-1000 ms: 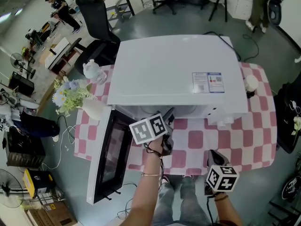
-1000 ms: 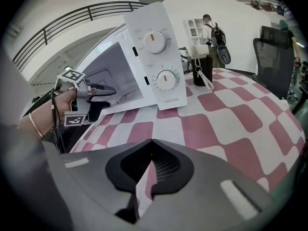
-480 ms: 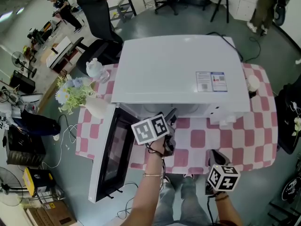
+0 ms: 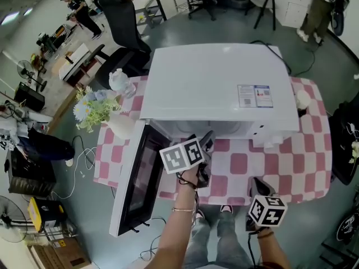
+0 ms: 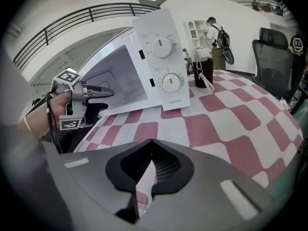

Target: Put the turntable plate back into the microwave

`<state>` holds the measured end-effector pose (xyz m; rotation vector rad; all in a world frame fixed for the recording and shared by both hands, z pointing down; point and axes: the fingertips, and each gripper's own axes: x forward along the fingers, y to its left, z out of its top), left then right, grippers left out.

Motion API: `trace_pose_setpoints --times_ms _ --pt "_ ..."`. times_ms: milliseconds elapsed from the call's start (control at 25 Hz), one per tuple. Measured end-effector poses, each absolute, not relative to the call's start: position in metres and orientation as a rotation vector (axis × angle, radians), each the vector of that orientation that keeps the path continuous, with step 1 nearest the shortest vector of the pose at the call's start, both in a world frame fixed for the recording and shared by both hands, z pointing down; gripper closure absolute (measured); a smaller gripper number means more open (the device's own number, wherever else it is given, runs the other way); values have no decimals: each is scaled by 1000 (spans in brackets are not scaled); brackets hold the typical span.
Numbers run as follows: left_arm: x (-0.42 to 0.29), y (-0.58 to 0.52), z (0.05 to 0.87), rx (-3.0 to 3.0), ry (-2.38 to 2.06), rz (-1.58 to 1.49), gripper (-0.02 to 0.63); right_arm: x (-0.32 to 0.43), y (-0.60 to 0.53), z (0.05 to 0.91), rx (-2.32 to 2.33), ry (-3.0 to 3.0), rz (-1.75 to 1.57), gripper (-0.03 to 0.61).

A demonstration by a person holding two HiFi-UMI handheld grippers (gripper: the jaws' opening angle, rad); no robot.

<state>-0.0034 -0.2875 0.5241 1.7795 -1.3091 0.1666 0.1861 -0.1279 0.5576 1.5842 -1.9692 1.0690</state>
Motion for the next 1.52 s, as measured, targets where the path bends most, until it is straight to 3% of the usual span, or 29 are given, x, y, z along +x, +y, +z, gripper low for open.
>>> trace_pose_setpoints --times_ms 800,1000,1400,1520 --pt "-11 -202 450 1997 -1413 299 365 169 -117 485 1661 -2072 952 569" --pt "-14 -181 426 2068 -1460 328 413 158 -119 455 1665 -2127 894 569" --pt "-26 -150 387 2163 -1574 334 604 139 -120 392 1665 -2232 706 569" --pt "-29 -148 385 2155 -1574 331 617 143 -123 377 1698 -2250 675 569"
